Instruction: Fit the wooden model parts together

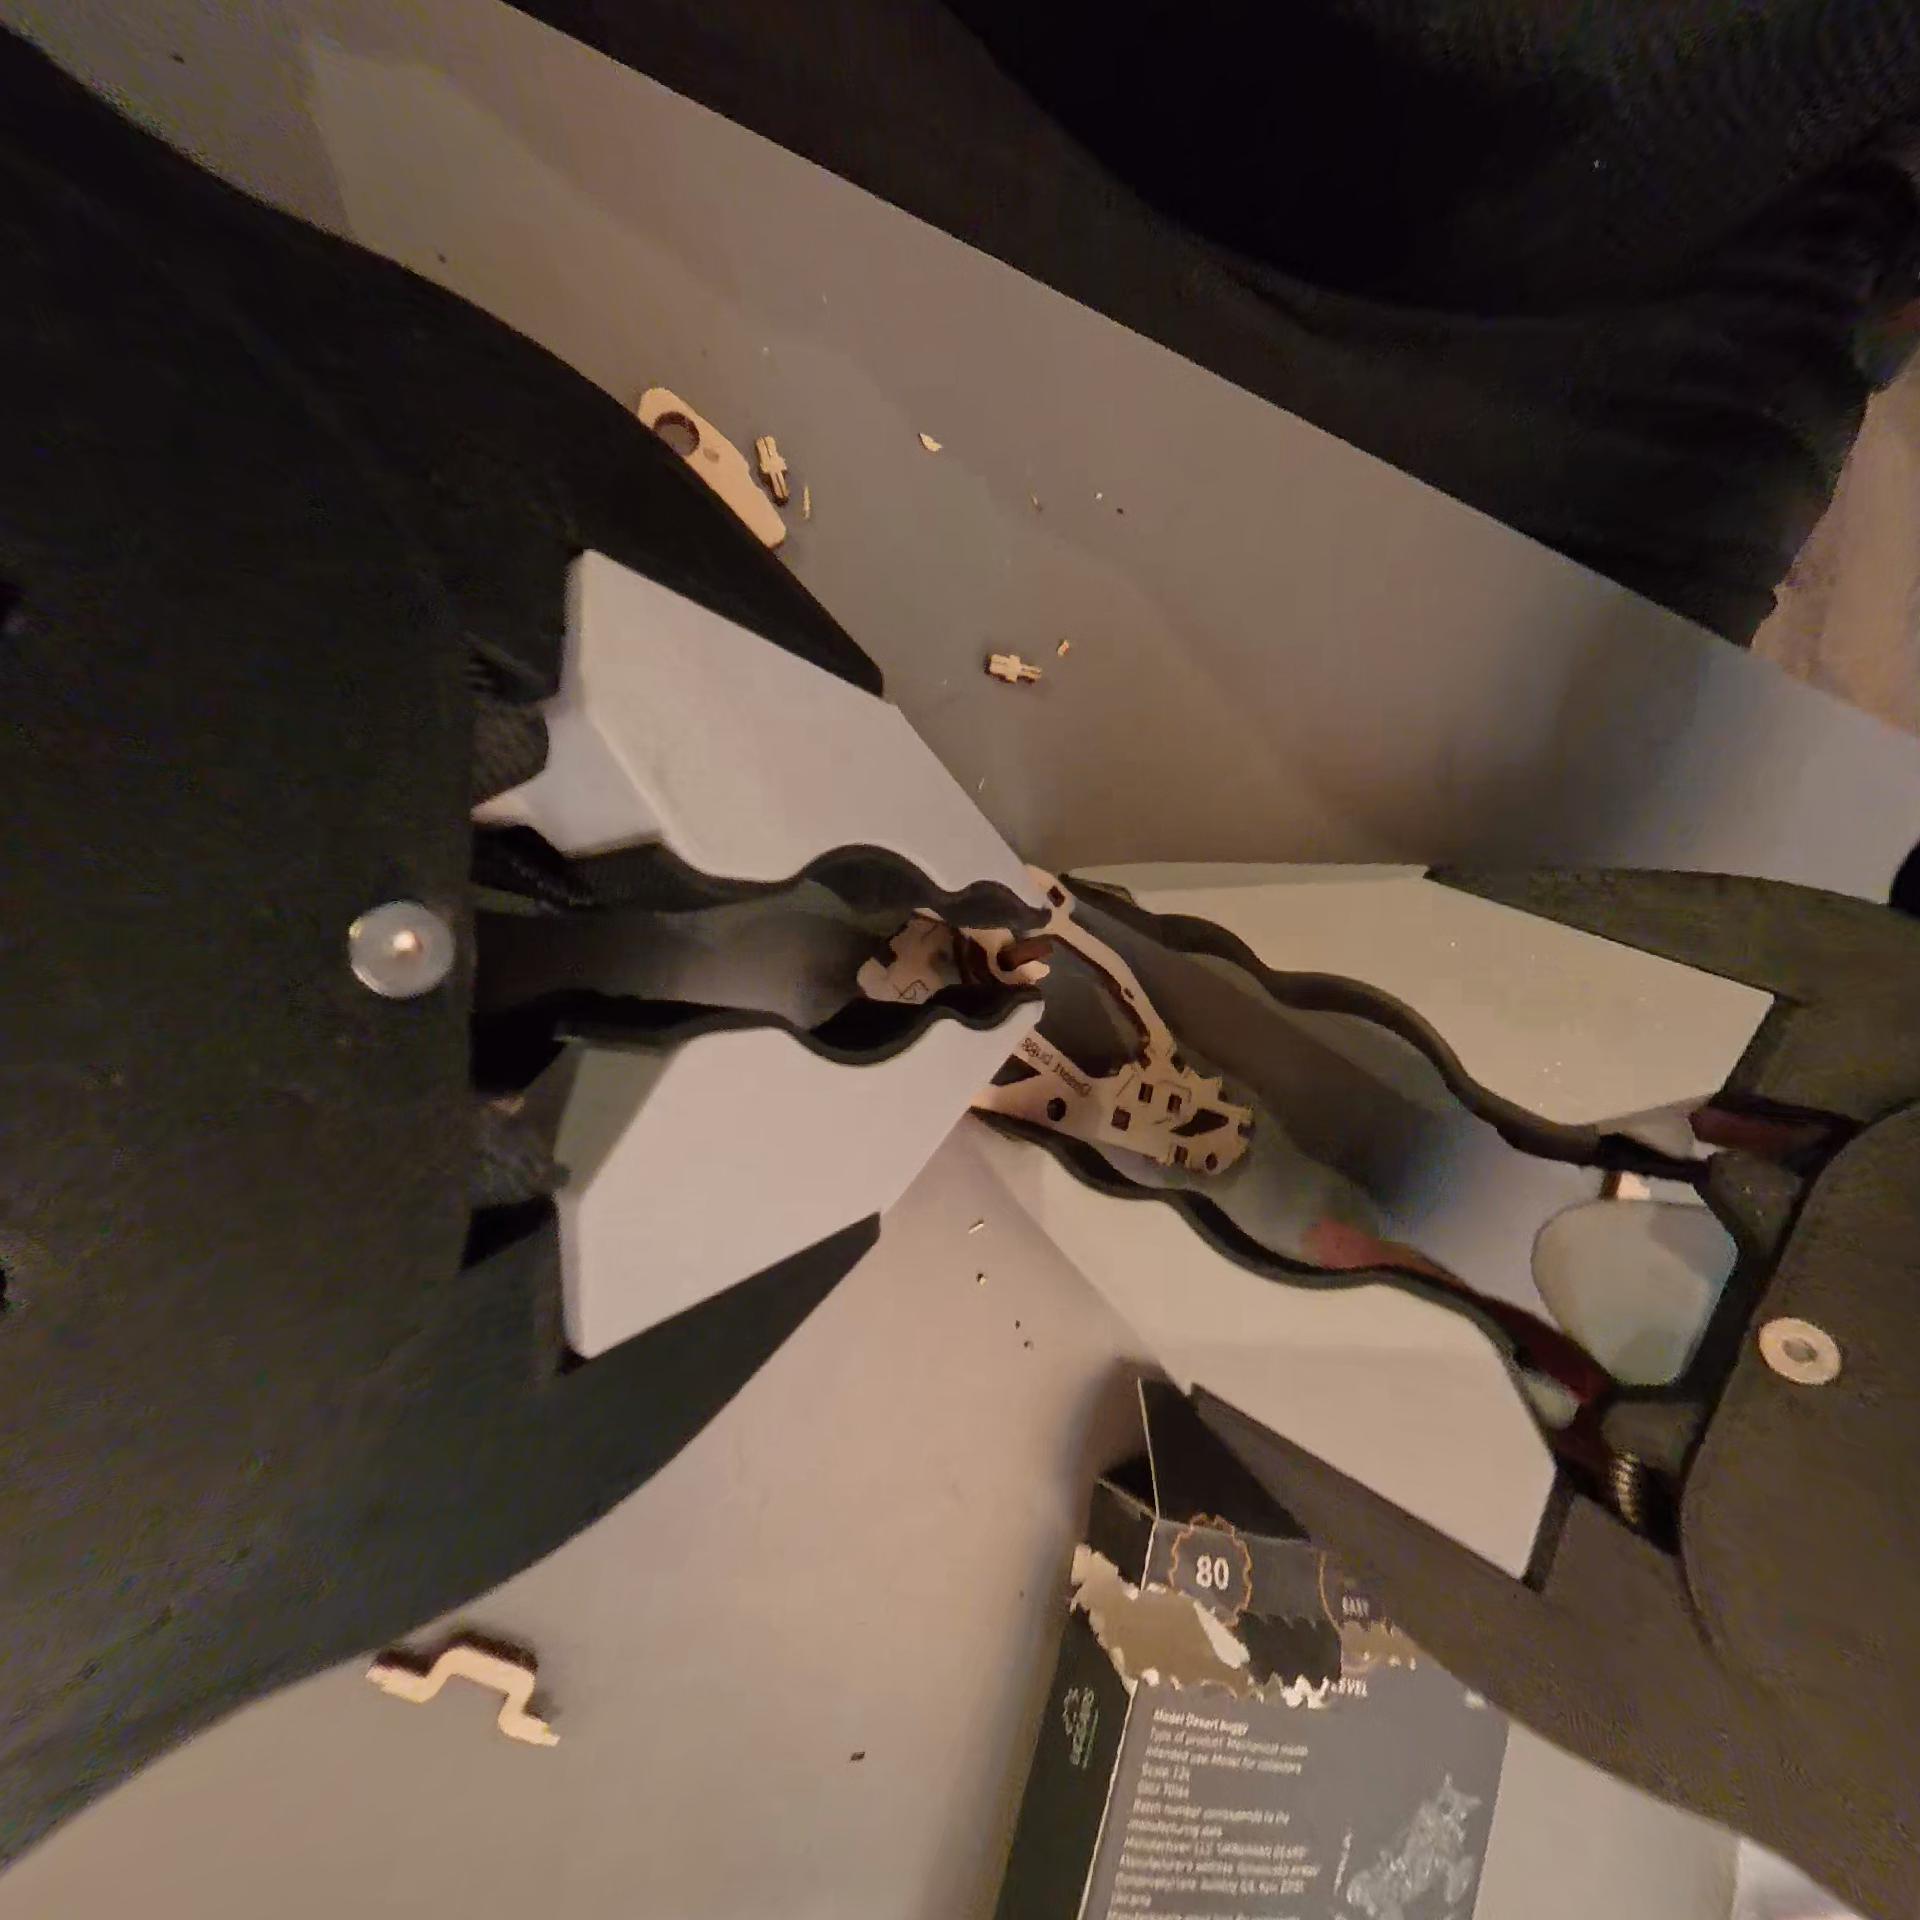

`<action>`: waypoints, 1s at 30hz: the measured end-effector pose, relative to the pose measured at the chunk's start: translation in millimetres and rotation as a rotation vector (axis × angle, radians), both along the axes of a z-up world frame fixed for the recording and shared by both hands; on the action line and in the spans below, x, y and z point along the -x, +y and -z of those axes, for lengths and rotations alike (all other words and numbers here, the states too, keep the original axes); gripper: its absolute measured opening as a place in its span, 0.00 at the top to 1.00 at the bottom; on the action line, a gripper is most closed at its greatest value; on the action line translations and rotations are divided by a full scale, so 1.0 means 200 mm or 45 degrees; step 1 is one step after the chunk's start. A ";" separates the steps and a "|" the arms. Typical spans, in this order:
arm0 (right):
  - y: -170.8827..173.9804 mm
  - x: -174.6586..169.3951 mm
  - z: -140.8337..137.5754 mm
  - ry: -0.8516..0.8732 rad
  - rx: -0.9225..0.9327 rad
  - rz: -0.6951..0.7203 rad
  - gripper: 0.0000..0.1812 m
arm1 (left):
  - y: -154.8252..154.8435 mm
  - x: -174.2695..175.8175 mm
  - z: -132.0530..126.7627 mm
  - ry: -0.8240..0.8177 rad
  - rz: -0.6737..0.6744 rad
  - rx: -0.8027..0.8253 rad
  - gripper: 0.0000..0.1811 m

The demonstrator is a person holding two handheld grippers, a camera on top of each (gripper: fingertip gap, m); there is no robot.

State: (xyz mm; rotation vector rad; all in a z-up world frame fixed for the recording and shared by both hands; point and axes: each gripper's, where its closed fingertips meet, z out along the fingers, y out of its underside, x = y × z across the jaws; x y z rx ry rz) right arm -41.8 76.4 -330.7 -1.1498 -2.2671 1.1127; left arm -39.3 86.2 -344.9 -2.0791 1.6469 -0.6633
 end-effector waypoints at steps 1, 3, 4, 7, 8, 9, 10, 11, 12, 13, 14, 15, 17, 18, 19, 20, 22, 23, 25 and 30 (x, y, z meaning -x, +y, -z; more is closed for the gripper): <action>-0.01 0.00 0.00 -0.019 0.016 -0.011 0.96 | 0.00 0.00 0.00 0.015 0.025 0.003 0.75; -0.02 0.00 0.01 -0.022 0.019 -0.027 0.96 | -0.01 0.00 0.00 0.053 0.074 0.013 0.75; -0.02 0.00 0.01 -0.025 0.019 -0.033 0.96 | -0.01 0.00 0.00 0.066 0.092 0.016 0.75; -0.03 -0.01 0.02 -0.019 -0.009 -0.064 0.97 | 0.00 0.00 0.00 0.085 0.126 0.028 0.83; -0.05 -0.02 0.01 -0.016 0.000 -0.074 0.97 | 0.02 0.01 0.01 0.102 0.135 -0.015 0.84; -0.05 -0.02 0.02 -0.018 -0.005 -0.074 0.97 | 0.02 0.00 0.01 0.095 0.144 -0.011 0.85; -0.05 -0.02 0.02 -0.014 -0.010 -0.074 0.97 | 0.02 -0.01 0.01 0.090 0.142 -0.007 0.87; -0.04 -0.03 0.01 -0.013 -0.007 -0.069 0.97 | 0.02 -0.01 0.01 0.087 0.138 -0.019 0.88; -0.04 -0.03 0.01 -0.009 -0.008 -0.064 0.97 | 0.03 -0.01 0.01 0.081 0.117 -0.014 0.89; -0.03 -0.02 0.01 0.001 -0.013 -0.061 0.98 | 0.03 -0.01 0.00 0.074 0.095 0.015 0.90; -0.03 -0.02 0.01 0.002 -0.021 -0.060 0.98 | 0.03 0.00 0.00 0.075 0.079 0.027 0.91; -0.03 -0.02 0.02 -0.003 -0.031 -0.060 0.97 | 0.03 0.00 0.00 0.081 0.068 0.031 0.91; -0.03 -0.02 0.02 0.004 -0.030 -0.062 0.98 | 0.03 0.00 0.00 0.076 0.047 0.060 0.91; -0.03 -0.02 0.02 0.010 -0.040 -0.059 0.98 | 0.04 0.00 0.00 0.084 0.042 0.059 0.92; -0.03 -0.02 0.02 0.016 -0.051 -0.054 0.98 | 0.04 0.00 0.01 0.096 0.045 0.051 0.92; -0.03 -0.02 0.02 0.021 -0.056 -0.047 0.98 | 0.04 0.00 0.01 0.105 0.047 0.046 0.92; -0.03 -0.02 0.01 0.035 -0.067 -0.039 0.98 | 0.04 0.00 0.01 0.109 0.059 0.034 0.92; -0.02 -0.02 0.01 0.042 -0.070 -0.038 0.98 | 0.04 0.01 0.01 0.118 0.064 0.032 0.92; -0.03 -0.02 0.01 0.055 -0.087 -0.039 0.98 | 0.04 0.01 0.01 0.138 0.086 0.014 0.92; -0.03 -0.01 0.00 0.075 -0.096 -0.044 0.98 | 0.04 0.01 0.01 0.163 0.111 -0.030 0.92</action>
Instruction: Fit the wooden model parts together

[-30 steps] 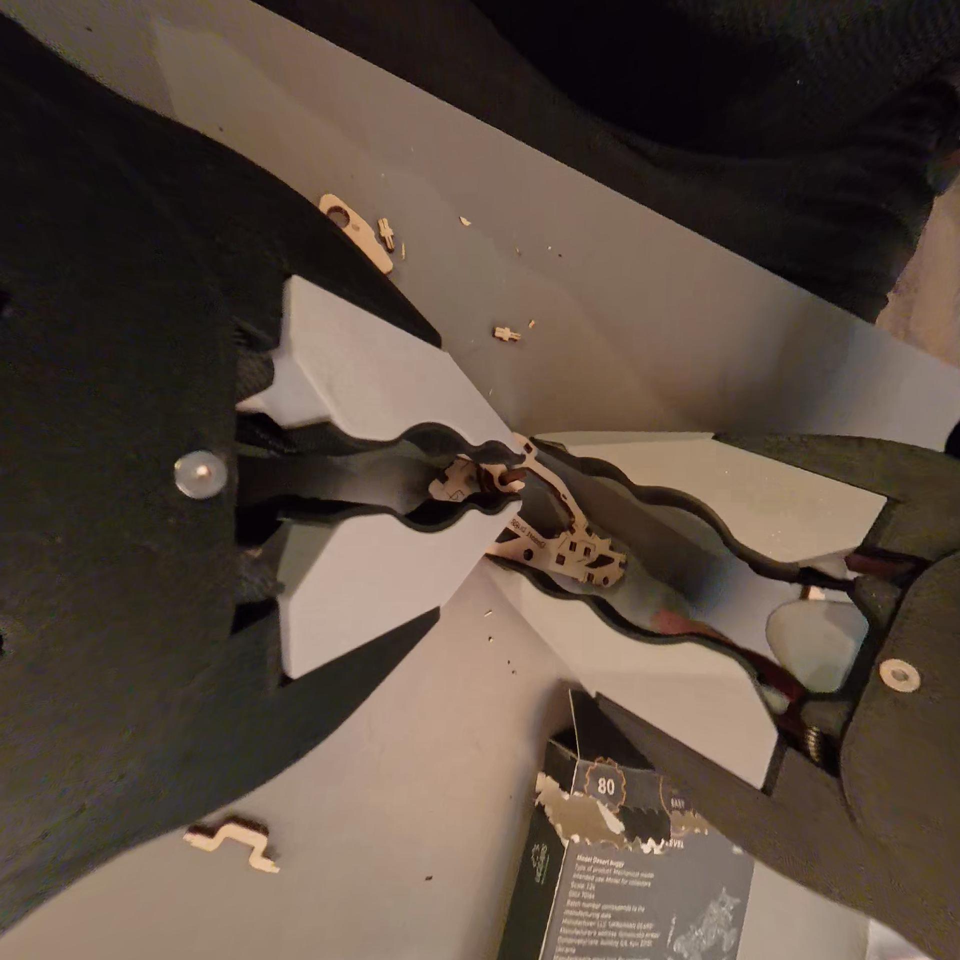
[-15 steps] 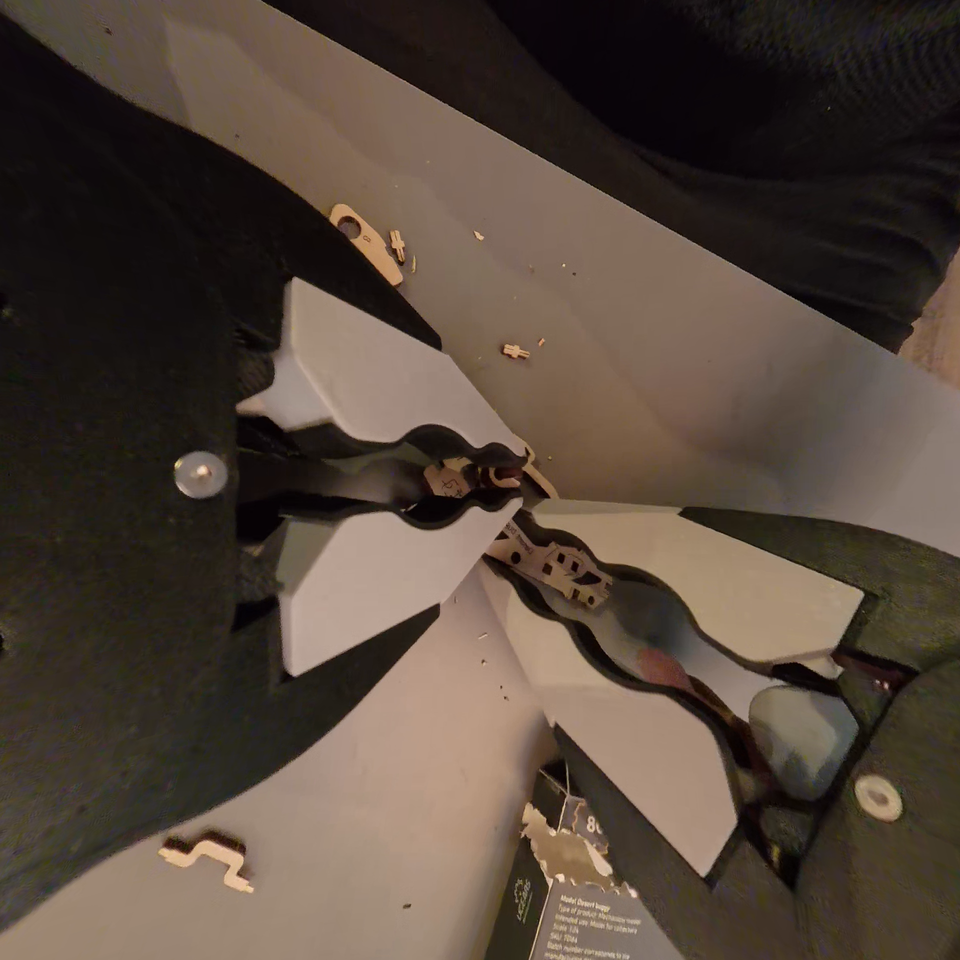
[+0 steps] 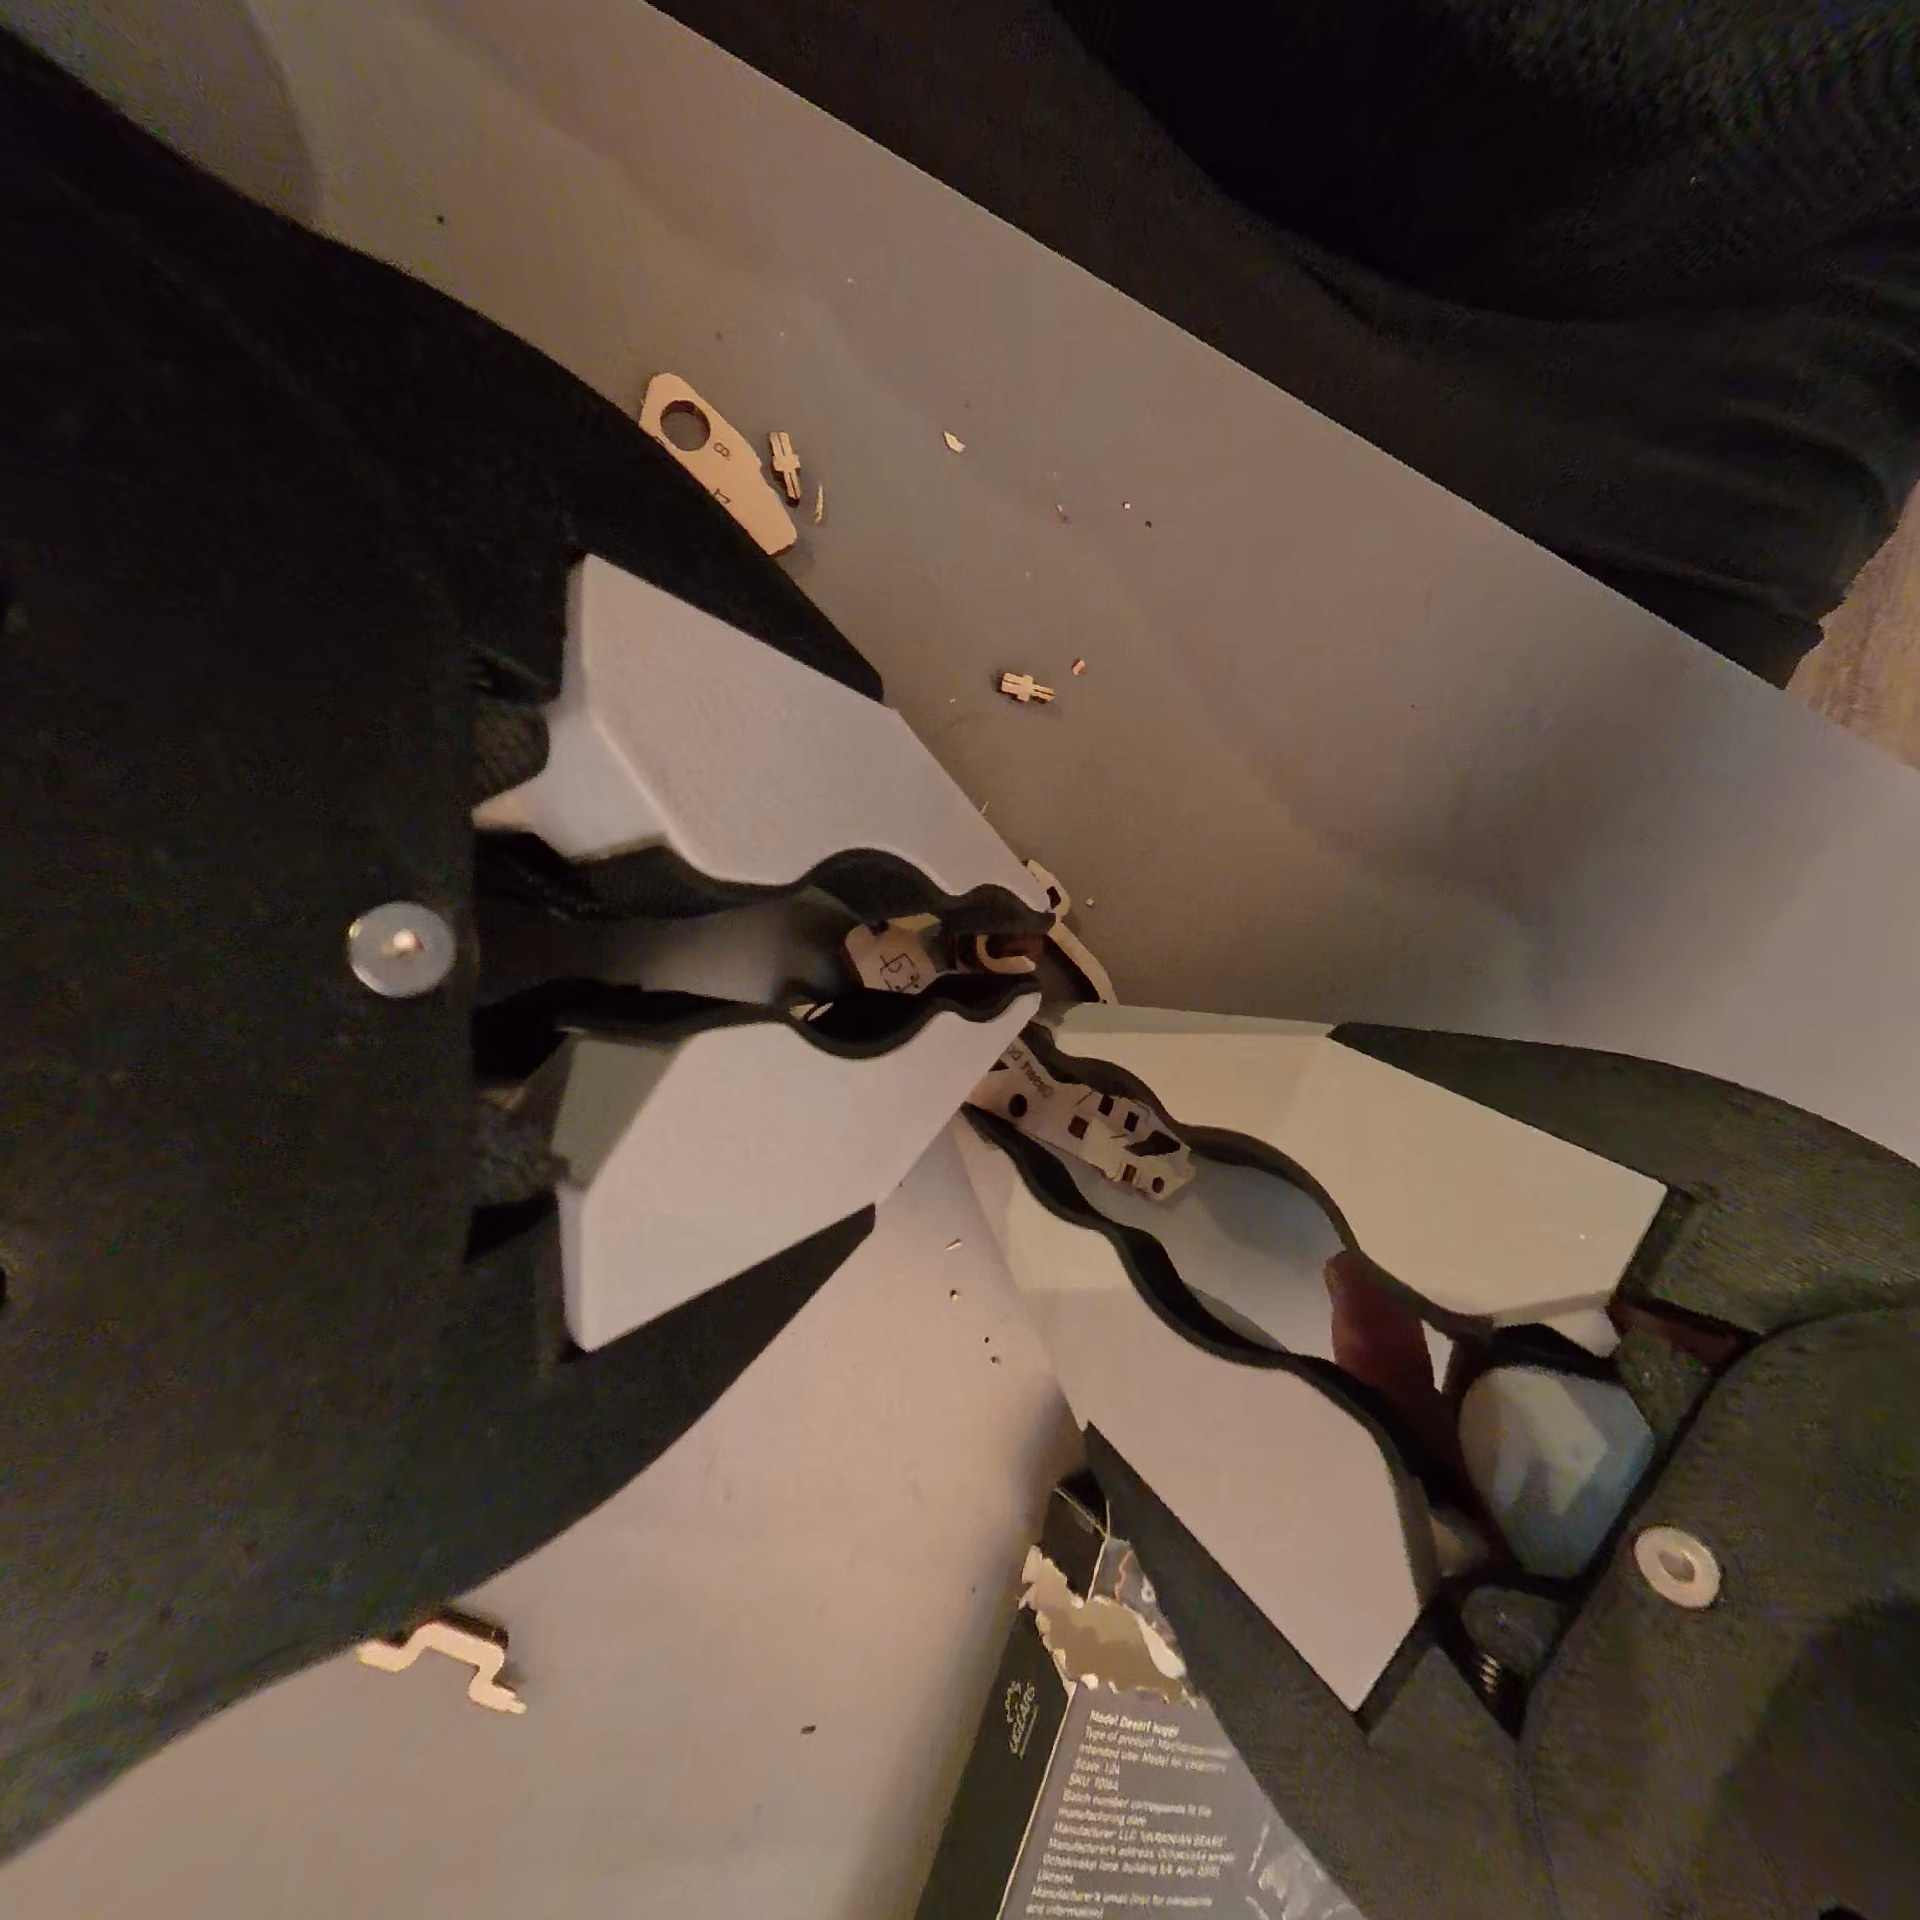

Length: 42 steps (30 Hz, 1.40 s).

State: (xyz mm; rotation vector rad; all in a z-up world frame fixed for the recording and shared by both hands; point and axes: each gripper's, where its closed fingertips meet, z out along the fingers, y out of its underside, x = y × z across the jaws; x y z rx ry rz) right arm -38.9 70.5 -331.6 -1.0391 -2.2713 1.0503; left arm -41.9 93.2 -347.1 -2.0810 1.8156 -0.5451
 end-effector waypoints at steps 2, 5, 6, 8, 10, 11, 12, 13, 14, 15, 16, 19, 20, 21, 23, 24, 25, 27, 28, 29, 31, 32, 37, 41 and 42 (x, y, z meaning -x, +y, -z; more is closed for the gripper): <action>0.00 0.00 0.00 0.012 -0.019 0.005 0.98 | 0.00 0.00 0.00 -0.003 -0.006 -0.016 0.92; 0.00 0.00 0.00 0.032 -0.097 -0.006 0.98 | 0.00 0.00 0.00 0.000 -0.010 -0.047 0.92; -0.01 0.00 0.00 0.038 -0.112 -0.007 0.98 | 0.00 0.00 0.00 0.002 -0.010 -0.056 0.92; -0.01 0.01 0.00 0.044 -0.130 0.004 0.98 | 0.00 0.00 0.00 -0.019 -0.023 -0.060 0.91; -0.01 0.01 0.00 0.031 -0.065 0.021 0.98 | 0.00 0.00 0.00 -0.018 -0.023 -0.076 0.91; -0.01 0.01 0.00 0.020 -0.051 0.029 0.98 | 0.00 0.00 0.00 -0.018 -0.020 -0.087 0.91; -0.01 0.01 0.00 0.005 -0.014 0.039 0.98 | -0.01 0.00 0.01 -0.013 -0.014 -0.098 0.92; -0.01 0.01 -0.01 -0.010 0.034 0.050 0.98 | 0.00 0.00 0.01 -0.017 -0.019 -0.100 0.92; -0.01 0.01 -0.01 -0.024 0.059 0.063 0.99 | 0.00 0.01 0.01 -0.023 -0.022 -0.113 0.92; -0.01 0.02 -0.01 -0.034 0.075 0.073 0.98 | 0.00 0.01 0.01 -0.035 -0.025 -0.112 0.92; -0.01 0.02 -0.02 -0.036 0.085 0.079 0.98 | 0.00 0.01 0.01 -0.040 -0.023 -0.117 0.92; -0.04 0.01 -0.02 0.014 0.027 0.034 0.99 | -0.03 -0.01 0.01 -0.081 -0.013 -0.094 0.92; -0.04 0.01 -0.02 0.025 0.009 0.025 0.99 | -0.03 -0.01 0.01 -0.086 -0.019 -0.101 0.91; -0.04 0.01 -0.02 0.037 -0.010 0.026 0.99 | -0.03 -0.01 0.01 -0.092 -0.021 -0.107 0.91; -0.04 0.01 -0.02 0.055 -0.039 0.033 0.99 | -0.03 -0.01 0.01 -0.119 -0.030 -0.094 0.92; -0.04 0.02 -0.02 0.061 -0.044 0.039 0.99 | -0.03 -0.01 0.01 -0.128 -0.040 -0.093 0.92; -0.04 0.01 -0.02 0.067 -0.060 0.043 0.99 | -0.03 -0.01 0.01 -0.131 -0.051 -0.093 0.92; -0.04 0.01 -0.02 0.072 -0.074 0.038 0.98 | -0.03 -0.01 0.00 -0.127 -0.078 -0.072 0.92; -0.05 0.01 -0.01 0.068 -0.076 0.029 0.98 | -0.04 -0.01 0.00 -0.109 -0.082 -0.068 0.92; -0.05 0.01 0.00 0.066 -0.075 0.024 0.98 | -0.03 -0.01 0.00 -0.085 -0.084 -0.080 0.92; -0.05 0.00 -0.01 0.057 -0.047 0.020 0.98 | -0.05 0.00 -0.01 -0.082 -0.137 -0.023 0.86; -0.05 0.00 -0.01 0.056 -0.040 0.021 0.98 | -0.05 0.01 -0.01 -0.081 -0.154 -0.028 0.81; -0.06 -0.01 -0.01 0.041 -0.010 -0.005 0.98 | -0.04 0.02 -0.04 -0.067 -0.169 -0.150 0.74; -0.06 -0.01 -0.02 0.048 0.013 -0.016 0.98 | -0.05 0.03 -0.09 -0.086 -0.169 -0.076 0.56; -0.06 -0.01 -0.02 0.049 0.013 -0.017 0.98 | -0.05 0.04 -0.07 -0.059 -0.165 -0.076 0.57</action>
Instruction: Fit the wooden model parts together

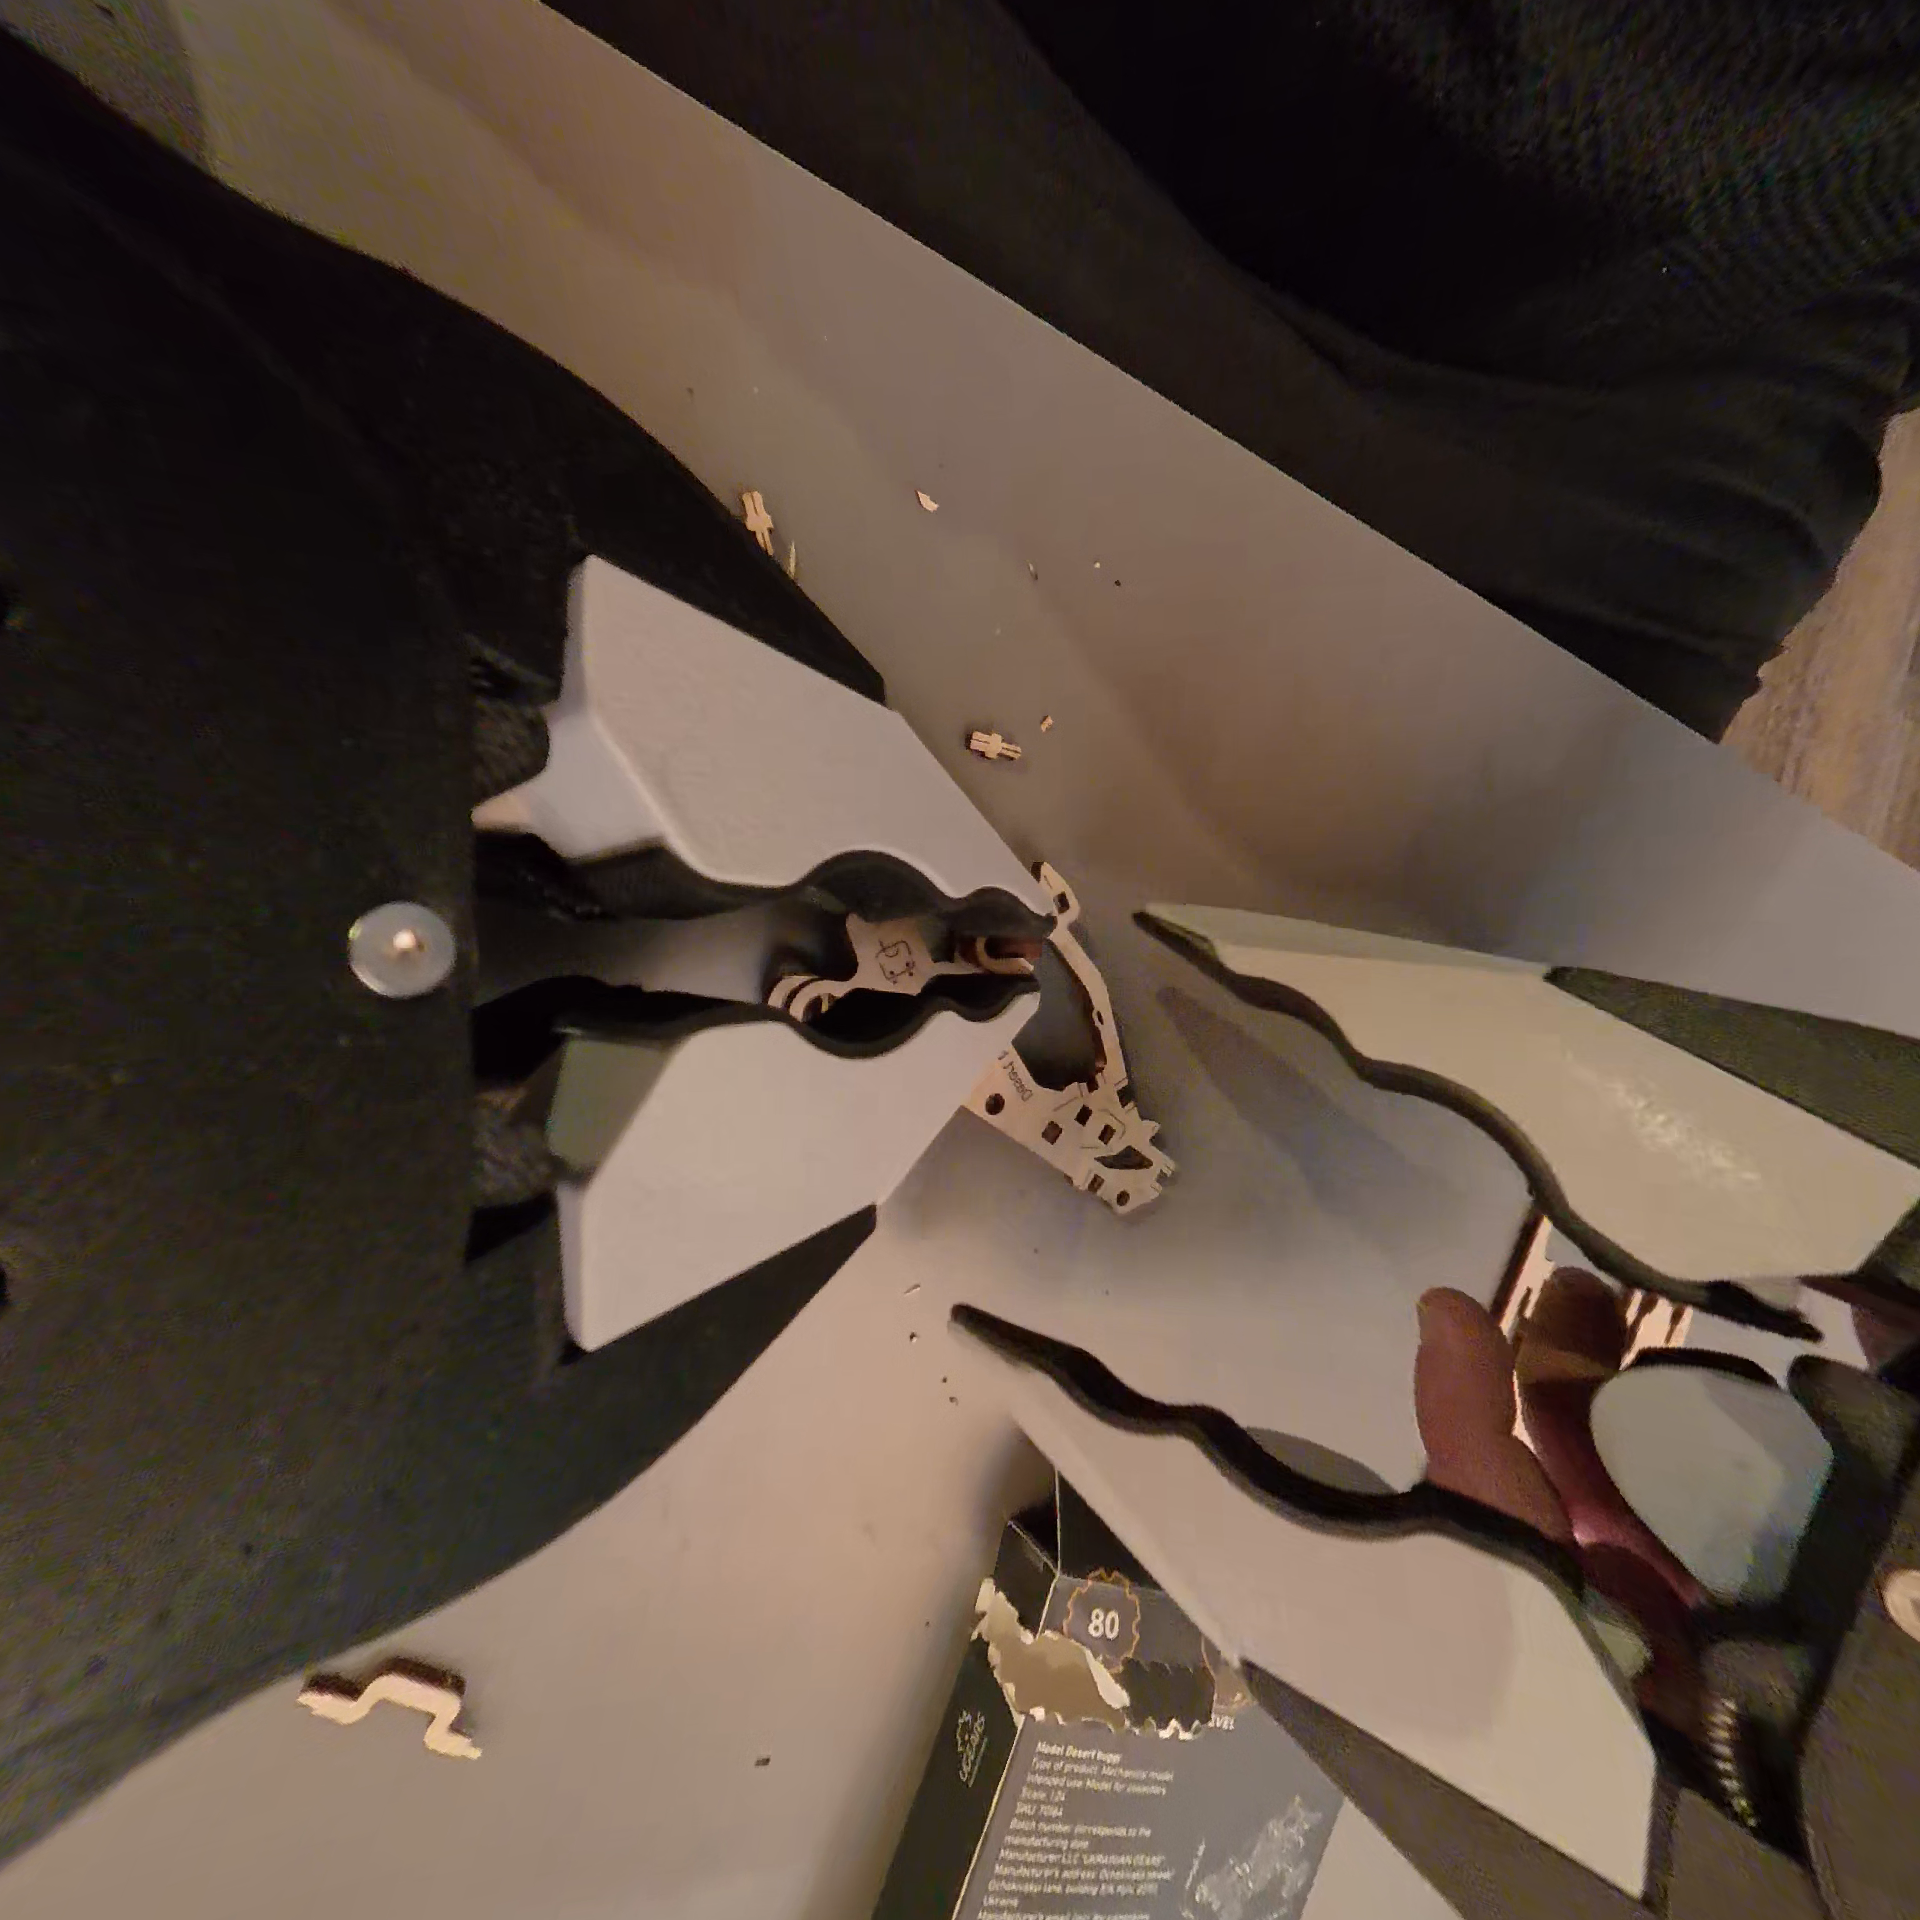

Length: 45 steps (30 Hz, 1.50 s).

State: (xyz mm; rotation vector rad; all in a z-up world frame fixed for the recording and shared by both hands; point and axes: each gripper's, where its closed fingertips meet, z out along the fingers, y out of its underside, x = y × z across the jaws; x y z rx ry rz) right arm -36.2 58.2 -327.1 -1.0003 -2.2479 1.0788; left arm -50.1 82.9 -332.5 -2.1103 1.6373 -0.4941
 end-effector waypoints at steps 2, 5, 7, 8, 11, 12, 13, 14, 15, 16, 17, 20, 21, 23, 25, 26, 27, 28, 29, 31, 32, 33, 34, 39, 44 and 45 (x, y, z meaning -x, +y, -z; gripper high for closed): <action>0.00 0.00 0.00 0.001 0.005 0.005 0.98 | -0.05 -0.03 0.05 0.028 0.065 0.041 0.59; 0.01 0.00 -0.02 0.020 0.033 0.008 0.98 | -0.04 -0.08 0.08 0.016 0.116 -0.027 0.69; 0.02 0.00 -0.02 0.019 0.037 0.014 0.98 | -0.04 -0.09 0.08 0.003 0.137 -0.032 0.72; 0.02 -0.01 -0.03 0.019 0.038 0.011 0.98 | -0.04 -0.10 0.08 -0.006 0.141 -0.032 0.72; 0.02 0.00 -0.04 0.034 0.035 0.010 0.98 | -0.05 -0.09 0.08 0.004 0.161 -0.015 0.73; 0.02 0.00 -0.04 0.039 0.032 0.011 0.98 | -0.05 -0.09 0.08 0.007 0.166 -0.020 0.73; 0.02 0.00 -0.04 0.040 0.039 0.014 0.98 | -0.05 -0.09 0.08 0.012 0.169 -0.025 0.73; 0.02 0.00 -0.04 0.035 0.049 0.017 0.98 | -0.05 -0.09 0.08 0.022 0.174 -0.029 0.73; 0.02 0.00 -0.04 0.030 0.052 0.019 0.98 | -0.05 -0.09 0.08 0.028 0.179 -0.029 0.73; 0.02 0.00 -0.04 0.024 0.058 0.024 0.98 | -0.05 -0.09 0.08 0.024 0.178 -0.017 0.73; 0.02 0.00 -0.04 0.019 0.067 0.029 0.98 | -0.05 -0.09 0.08 0.028 0.179 -0.012 0.73; 0.03 0.00 -0.03 0.001 0.063 0.039 0.98 | -0.05 -0.09 0.07 0.022 0.125 0.069 0.71; 0.04 0.00 -0.02 -0.011 0.054 0.052 0.98 | -0.05 -0.11 0.05 -0.032 0.084 0.121 0.67; 0.04 0.01 0.00 -0.022 0.031 0.062 0.98 | -0.06 -0.15 0.01 -0.120 0.043 0.133 0.61; 0.03 0.01 -0.02 -0.011 0.053 0.068 0.98 | -0.03 -0.14 0.06 -0.066 -0.025 0.095 0.68; 0.03 0.02 -0.02 -0.010 0.052 0.072 0.98 | -0.02 -0.16 0.06 -0.085 -0.043 0.065 0.71; 0.03 0.02 -0.02 -0.011 0.054 0.071 0.98 | -0.02 -0.16 0.07 -0.103 -0.059 0.042 0.73; 0.03 0.02 -0.02 -0.013 0.056 0.068 0.98 | -0.01 -0.16 0.07 -0.108 -0.067 0.028 0.74; 0.03 0.02 -0.02 -0.016 0.052 0.068 0.98 | -0.01 -0.16 0.07 -0.112 -0.075 0.011 0.74; 0.03 0.02 -0.01 -0.023 0.039 0.073 0.98 | -0.01 -0.16 0.07 -0.104 -0.069 -0.029 0.74; 0.03 0.02 -0.01 -0.024 0.028 0.076 0.98 | -0.01 -0.16 0.08 -0.098 -0.065 -0.044 0.74; 0.03 0.02 0.00 -0.026 0.021 0.078 0.98 | -0.01 -0.16 0.08 -0.094 -0.061 -0.054 0.74; 0.03 0.02 0.00 -0.023 0.014 0.081 0.98 | -0.01 -0.16 0.08 -0.093 -0.063 -0.058 0.74; 0.02 0.02 -0.01 -0.011 0.011 0.102 0.99 | -0.02 -0.15 0.08 -0.097 -0.044 -0.067 0.74; 0.02 0.03 -0.01 -0.046 0.077 0.116 0.99 | -0.02 -0.15 0.08 -0.069 -0.010 -0.068 0.74; 0.02 0.03 -0.02 -0.050 0.084 0.121 0.99 | -0.02 -0.15 0.08 -0.066 -0.006 -0.067 0.74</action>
